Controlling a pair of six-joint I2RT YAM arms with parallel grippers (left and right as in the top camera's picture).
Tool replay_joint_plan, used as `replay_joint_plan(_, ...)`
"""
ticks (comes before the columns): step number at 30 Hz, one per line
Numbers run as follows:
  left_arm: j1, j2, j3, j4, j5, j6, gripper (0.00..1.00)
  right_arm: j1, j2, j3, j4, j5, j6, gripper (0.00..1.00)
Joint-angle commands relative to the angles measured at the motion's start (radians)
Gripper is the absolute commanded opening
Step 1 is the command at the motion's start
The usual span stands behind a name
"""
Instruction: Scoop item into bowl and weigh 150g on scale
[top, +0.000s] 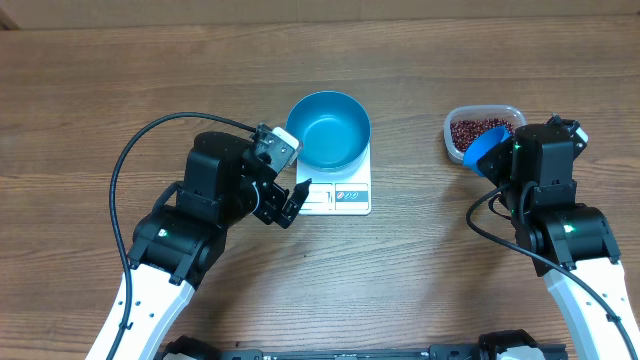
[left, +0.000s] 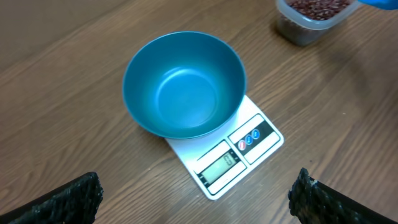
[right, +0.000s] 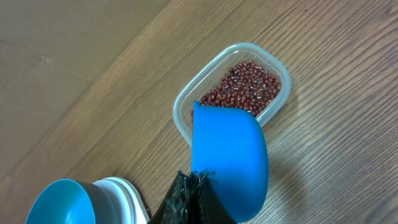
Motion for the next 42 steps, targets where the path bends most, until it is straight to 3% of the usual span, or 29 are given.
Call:
replay_joint_plan(1,-0.003,-0.003,0.024,-0.008,0.066,-0.015,1.0,0.005,-0.009,0.032,0.006,0.003,-0.007,0.04)
replay_joint_plan(28,-0.003,-0.003,0.024,-0.027,0.099,-0.018,0.99,0.005,-0.009,0.032,0.006,0.003,-0.008,0.04)
replay_joint_plan(42,-0.003,0.01,0.024,-0.011,0.033,-0.018,0.99,0.005,-0.009,0.032,0.006,0.003,-0.007,0.04)
